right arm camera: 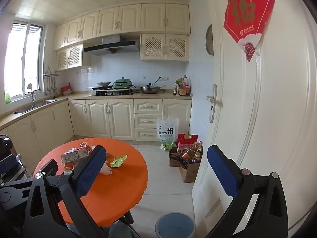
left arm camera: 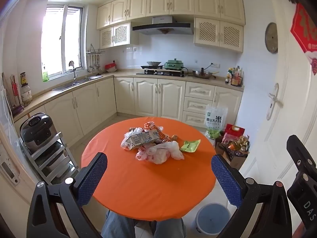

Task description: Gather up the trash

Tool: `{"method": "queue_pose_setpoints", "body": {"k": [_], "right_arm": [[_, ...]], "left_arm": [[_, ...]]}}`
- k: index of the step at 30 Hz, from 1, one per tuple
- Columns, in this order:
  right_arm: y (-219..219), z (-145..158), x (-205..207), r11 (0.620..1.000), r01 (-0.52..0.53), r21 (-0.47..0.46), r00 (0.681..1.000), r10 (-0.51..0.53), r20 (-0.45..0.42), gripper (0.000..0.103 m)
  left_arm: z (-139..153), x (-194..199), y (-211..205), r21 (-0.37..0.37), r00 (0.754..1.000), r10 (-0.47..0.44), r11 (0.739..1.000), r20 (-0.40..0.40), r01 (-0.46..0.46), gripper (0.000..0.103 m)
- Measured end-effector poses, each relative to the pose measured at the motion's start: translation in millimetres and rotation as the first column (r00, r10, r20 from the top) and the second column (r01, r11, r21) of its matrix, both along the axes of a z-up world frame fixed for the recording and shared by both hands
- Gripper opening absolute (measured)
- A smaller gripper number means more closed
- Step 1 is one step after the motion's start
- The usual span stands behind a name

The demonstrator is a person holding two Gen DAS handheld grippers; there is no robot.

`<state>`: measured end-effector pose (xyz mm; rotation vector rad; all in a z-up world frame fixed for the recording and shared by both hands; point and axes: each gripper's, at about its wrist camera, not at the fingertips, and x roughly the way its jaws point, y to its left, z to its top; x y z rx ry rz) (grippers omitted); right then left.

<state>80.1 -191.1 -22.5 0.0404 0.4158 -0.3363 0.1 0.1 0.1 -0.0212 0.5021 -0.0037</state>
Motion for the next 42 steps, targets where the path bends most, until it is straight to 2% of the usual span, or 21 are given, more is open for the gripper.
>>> {"method": "queue_pose_setpoints", "body": {"k": [6, 10, 20, 42], "right_arm": [[-1.1, -1.0, 1.7, 1.000, 0.003, 0.001, 1.000, -0.003, 0.008, 0.103], [-3.1, 0.6, -3.6, 1.000, 0.009, 0.003, 1.000, -0.009, 0.006, 0.103], [6.7, -2.5, -5.7, 1.000, 0.005, 0.003, 1.000, -0.005, 0.004, 0.103], [6.3, 0.4, -8.2, 1.000, 0.010, -0.016, 1.000, -0.010, -0.001, 0.103]], "left_arm": [[-0.8, 3.0, 2.4, -0.012, 1.000, 0.002, 1.000, 0.017, -0.002, 0.102], [3.7, -11.6, -5.6, 0.004, 0.999, -0.001, 1.000, 0.052, 0.001, 0.102], [5.1, -7.7, 5.1, -0.006, 1.000, -0.012, 1.000, 0.013, 0.012, 0.102], [4.8, -5.1, 5.6, -0.021, 1.000, -0.015, 1.000, 0.013, 0.015, 0.102]]}}
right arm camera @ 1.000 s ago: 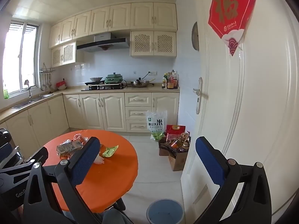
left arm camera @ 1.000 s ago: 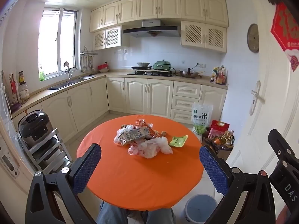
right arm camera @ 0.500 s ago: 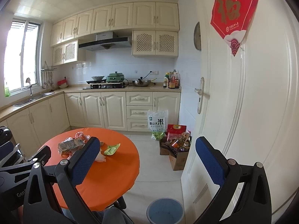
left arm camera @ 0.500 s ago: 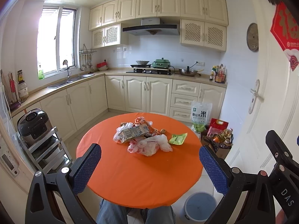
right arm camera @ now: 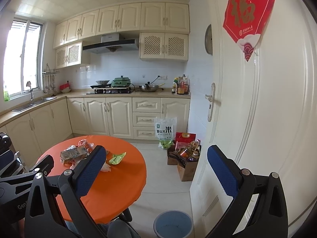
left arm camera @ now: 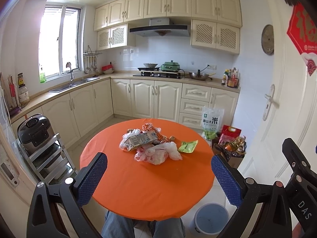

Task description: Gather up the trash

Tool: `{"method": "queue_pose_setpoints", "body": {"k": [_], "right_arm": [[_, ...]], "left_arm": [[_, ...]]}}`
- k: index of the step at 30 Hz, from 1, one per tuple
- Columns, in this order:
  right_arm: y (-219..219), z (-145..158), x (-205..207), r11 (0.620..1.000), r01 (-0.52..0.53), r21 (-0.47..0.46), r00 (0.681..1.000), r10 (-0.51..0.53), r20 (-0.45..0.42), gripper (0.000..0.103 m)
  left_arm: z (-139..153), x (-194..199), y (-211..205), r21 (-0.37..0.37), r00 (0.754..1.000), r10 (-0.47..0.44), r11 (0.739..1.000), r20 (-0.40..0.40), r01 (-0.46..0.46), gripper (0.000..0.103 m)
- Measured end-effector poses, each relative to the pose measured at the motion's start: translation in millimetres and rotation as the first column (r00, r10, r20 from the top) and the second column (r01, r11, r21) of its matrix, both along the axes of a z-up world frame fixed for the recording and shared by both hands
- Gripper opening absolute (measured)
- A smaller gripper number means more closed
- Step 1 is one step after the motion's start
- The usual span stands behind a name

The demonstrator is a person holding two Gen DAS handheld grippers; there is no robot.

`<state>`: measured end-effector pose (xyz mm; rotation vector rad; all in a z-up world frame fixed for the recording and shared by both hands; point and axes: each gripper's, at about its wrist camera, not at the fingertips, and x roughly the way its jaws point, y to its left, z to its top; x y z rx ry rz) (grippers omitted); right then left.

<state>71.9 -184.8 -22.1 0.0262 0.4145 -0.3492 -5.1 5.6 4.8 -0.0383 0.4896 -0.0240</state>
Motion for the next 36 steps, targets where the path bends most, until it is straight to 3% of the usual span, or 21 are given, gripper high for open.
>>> {"method": "queue_pose_setpoints", "body": {"k": [36], "right_arm": [[4.7, 0.7, -2.1, 1.000, 0.003, -0.010, 1.000, -0.003, 0.005, 0.103]], "left_arm": [[-1.6, -4.4, -0.4, 0.008, 1.000, 0.014, 1.000, 0.010, -0.014, 0.102]]}}
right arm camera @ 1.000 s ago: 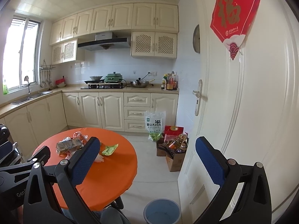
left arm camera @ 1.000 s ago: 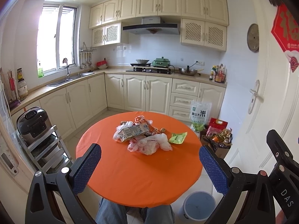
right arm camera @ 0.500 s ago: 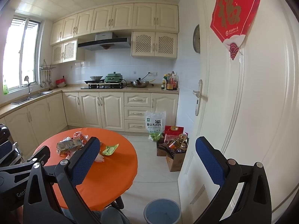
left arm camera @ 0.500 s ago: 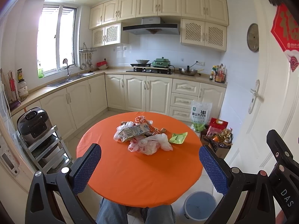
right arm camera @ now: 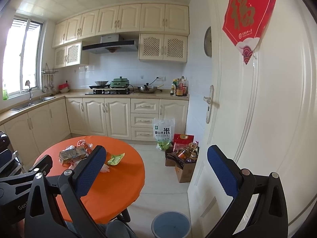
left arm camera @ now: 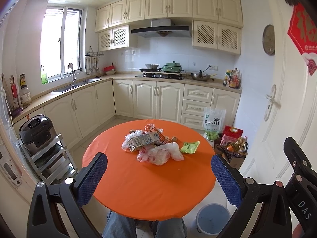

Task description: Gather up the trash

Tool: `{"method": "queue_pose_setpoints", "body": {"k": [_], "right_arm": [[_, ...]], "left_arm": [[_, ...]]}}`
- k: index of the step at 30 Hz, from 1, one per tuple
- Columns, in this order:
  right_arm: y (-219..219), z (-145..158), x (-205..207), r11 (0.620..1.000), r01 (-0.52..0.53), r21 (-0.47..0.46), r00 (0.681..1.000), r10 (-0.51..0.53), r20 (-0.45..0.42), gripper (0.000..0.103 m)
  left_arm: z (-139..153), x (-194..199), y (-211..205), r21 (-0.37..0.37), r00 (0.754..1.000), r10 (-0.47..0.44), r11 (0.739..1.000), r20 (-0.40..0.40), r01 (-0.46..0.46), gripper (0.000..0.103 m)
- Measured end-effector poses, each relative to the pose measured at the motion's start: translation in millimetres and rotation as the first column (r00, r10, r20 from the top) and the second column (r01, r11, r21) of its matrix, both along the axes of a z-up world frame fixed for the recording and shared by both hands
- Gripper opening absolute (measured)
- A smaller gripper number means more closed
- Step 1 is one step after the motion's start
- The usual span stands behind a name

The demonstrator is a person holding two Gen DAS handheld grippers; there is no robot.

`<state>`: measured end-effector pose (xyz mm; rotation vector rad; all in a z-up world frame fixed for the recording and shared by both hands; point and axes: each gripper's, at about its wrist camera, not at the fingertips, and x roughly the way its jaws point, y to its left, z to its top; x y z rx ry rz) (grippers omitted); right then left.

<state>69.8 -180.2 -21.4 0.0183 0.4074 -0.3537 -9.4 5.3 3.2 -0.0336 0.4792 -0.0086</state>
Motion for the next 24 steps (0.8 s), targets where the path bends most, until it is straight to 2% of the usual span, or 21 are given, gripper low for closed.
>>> {"method": "queue_pose_setpoints", "body": {"k": [16, 24], "right_arm": [[3.1, 1.4, 2.6, 1.000, -0.002, -0.003, 1.000, 0.002, -0.011, 0.103], [14.2, -0.7, 19.3, 1.000, 0.006, -0.018, 0.999, -0.007, -0.046, 0.103]], "left_arm": [[-1.4, 5.0, 3.9, 0.002, 1.000, -0.002, 1.000, -0.009, 0.002, 0.102], [-4.4, 24.5, 14.7, -0.005, 0.999, -0.008, 1.000, -0.047, 0.008, 0.102]]}}
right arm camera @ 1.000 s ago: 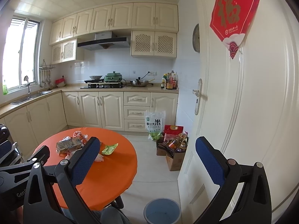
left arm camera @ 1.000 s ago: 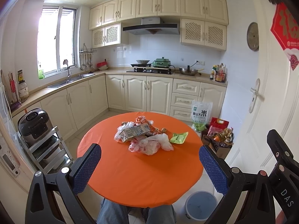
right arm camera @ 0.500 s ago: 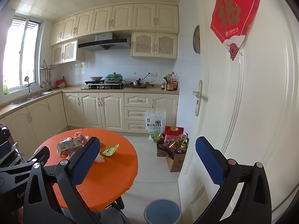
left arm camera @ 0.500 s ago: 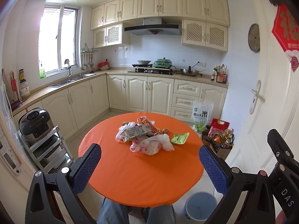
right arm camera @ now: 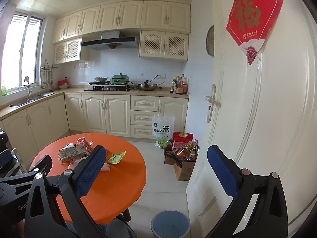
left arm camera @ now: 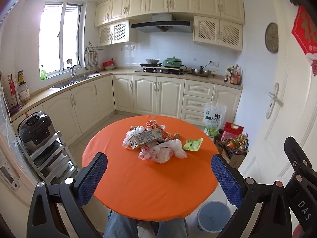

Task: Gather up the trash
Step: 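Reach the right tool to the clear plastic bag and close on it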

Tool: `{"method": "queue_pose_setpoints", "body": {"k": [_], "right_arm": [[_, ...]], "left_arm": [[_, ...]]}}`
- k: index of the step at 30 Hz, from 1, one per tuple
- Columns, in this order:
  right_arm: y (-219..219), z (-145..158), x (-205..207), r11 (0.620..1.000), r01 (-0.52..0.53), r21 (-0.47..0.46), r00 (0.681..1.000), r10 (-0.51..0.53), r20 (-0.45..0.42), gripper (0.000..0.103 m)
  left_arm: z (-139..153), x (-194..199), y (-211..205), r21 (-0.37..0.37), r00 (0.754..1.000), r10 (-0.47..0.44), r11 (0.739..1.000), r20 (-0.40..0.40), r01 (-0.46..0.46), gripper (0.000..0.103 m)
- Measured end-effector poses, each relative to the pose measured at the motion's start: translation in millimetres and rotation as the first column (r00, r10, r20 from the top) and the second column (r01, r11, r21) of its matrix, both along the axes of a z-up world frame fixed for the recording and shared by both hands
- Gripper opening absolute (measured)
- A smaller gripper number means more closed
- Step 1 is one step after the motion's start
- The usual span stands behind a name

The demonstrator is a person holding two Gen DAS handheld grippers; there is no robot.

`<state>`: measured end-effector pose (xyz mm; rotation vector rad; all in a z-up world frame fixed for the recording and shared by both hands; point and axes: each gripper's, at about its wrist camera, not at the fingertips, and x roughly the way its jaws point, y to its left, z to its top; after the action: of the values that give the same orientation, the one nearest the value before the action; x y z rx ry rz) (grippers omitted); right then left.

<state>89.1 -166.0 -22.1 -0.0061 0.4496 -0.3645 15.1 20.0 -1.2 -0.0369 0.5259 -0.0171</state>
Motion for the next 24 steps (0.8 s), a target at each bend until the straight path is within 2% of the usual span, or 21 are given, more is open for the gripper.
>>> {"method": "queue_pose_setpoints", "body": {"k": [4, 10, 18, 22, 24], "right_arm": [[8.9, -8.2, 19.3, 1.000, -0.010, 0.008, 0.999, 0.010, -0.045, 0.103], [32.8, -32.5, 62.4, 1.000, -0.026, 0.014, 0.990, 0.028, -0.139, 0.103], [63.0, -75.8, 116.1, 0.996, -0.069, 0.050, 0.962, 0.079, -0.262, 0.103], [74.2, -103.7, 144.0, 0.992, -0.090, 0.091, 0.935, 0.115, -0.336, 0.103], [78.9, -119.7, 157.7, 0.990, -0.091, 0.111, 0.917, 0.127, -0.379, 0.103]], "left_arm": [[-5.6, 19.5, 12.0, -0.007, 0.999, 0.003, 1.000, -0.045, -0.003, 0.102], [-22.8, 66.1, 39.1, -0.024, 0.987, 0.005, 1.000, -0.159, -0.009, 0.102], [-46.1, 133.7, 76.7, -0.035, 0.949, 0.027, 0.999, -0.314, -0.039, 0.100], [-63.1, 164.8, 91.7, -0.028, 0.924, 0.034, 0.998, -0.381, -0.049, 0.100], [-71.6, 181.2, 98.5, -0.016, 0.911, 0.044, 0.998, -0.411, -0.055, 0.096]]}}
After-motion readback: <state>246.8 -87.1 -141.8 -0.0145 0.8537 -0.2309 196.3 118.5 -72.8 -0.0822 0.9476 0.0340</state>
